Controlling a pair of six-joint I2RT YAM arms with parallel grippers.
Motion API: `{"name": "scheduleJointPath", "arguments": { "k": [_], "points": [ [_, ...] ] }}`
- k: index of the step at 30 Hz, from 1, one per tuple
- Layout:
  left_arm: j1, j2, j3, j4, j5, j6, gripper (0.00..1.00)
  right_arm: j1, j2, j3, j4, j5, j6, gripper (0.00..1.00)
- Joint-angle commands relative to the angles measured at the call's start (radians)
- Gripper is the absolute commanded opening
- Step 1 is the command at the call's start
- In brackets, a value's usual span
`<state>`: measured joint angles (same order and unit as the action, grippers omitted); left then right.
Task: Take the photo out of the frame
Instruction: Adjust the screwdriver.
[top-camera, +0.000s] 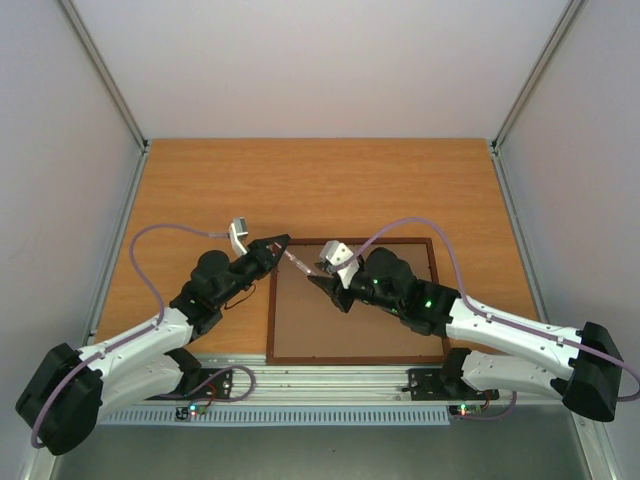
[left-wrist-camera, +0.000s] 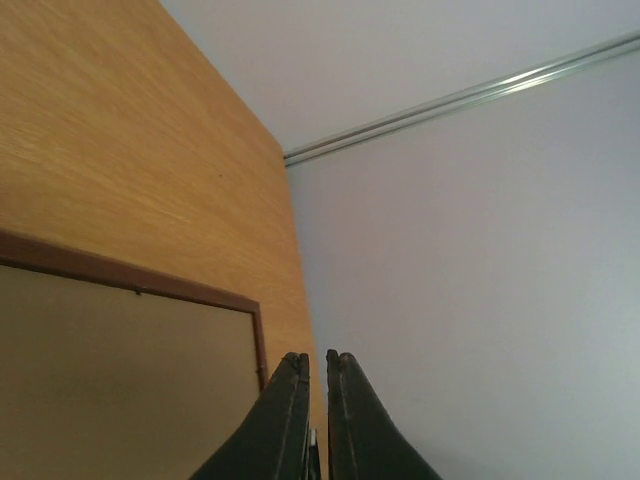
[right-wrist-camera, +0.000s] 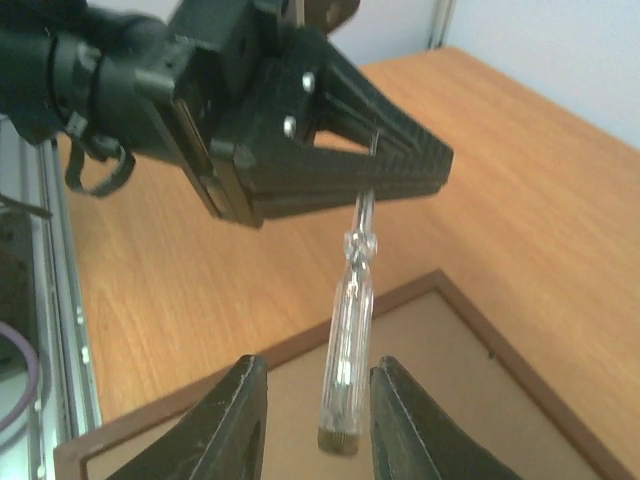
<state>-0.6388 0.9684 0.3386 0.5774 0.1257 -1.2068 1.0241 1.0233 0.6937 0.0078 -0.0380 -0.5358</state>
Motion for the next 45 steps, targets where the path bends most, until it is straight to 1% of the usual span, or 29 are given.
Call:
{"name": "scheduleJointPath", "arguments": {
  "k": [1,5,12,20,30,32,37,39,43,45],
  "points": [
    [0.004,-0.008,0.022,-0.008,0.002,0.172,0.01,-0.01,0.001,0.0,-0.09,-0.004,0.034,0.31],
    [0.005,-0.021,0.02,-0.002,0.012,0.188,0.01,-0.015,0.057,0.02,-0.047,-0.014,0.028,0.31],
    [0.004,-0.044,0.002,0.018,0.008,0.19,0.01,-0.026,0.172,0.055,0.026,-0.022,0.065,0.31],
    [0.004,-0.053,-0.012,0.033,0.001,0.177,0.0,-0.038,0.225,0.059,0.121,-0.015,0.091,0.3],
    [0.004,-0.052,-0.031,0.06,-0.01,0.141,0.0,-0.041,0.258,0.062,0.183,0.0,0.091,0.28],
    [0.004,-0.053,-0.036,0.069,-0.014,0.131,0.0,-0.042,0.26,0.065,0.183,0.0,0.089,0.26],
    [0.004,-0.053,-0.046,0.084,-0.02,0.11,0.01,-0.047,0.268,0.064,0.179,-0.003,0.081,0.15],
    [0.004,-0.053,-0.055,0.099,-0.028,0.097,0.01,-0.049,0.274,0.065,0.173,-0.004,0.078,0.12],
    [0.004,-0.051,-0.07,0.123,-0.042,0.068,0.01,-0.054,0.282,0.064,0.17,-0.015,0.069,0.02],
    [0.004,-0.052,-0.075,0.126,-0.048,0.056,0.01,-0.056,0.284,0.063,0.17,-0.024,0.059,0.01]
  ]
}}
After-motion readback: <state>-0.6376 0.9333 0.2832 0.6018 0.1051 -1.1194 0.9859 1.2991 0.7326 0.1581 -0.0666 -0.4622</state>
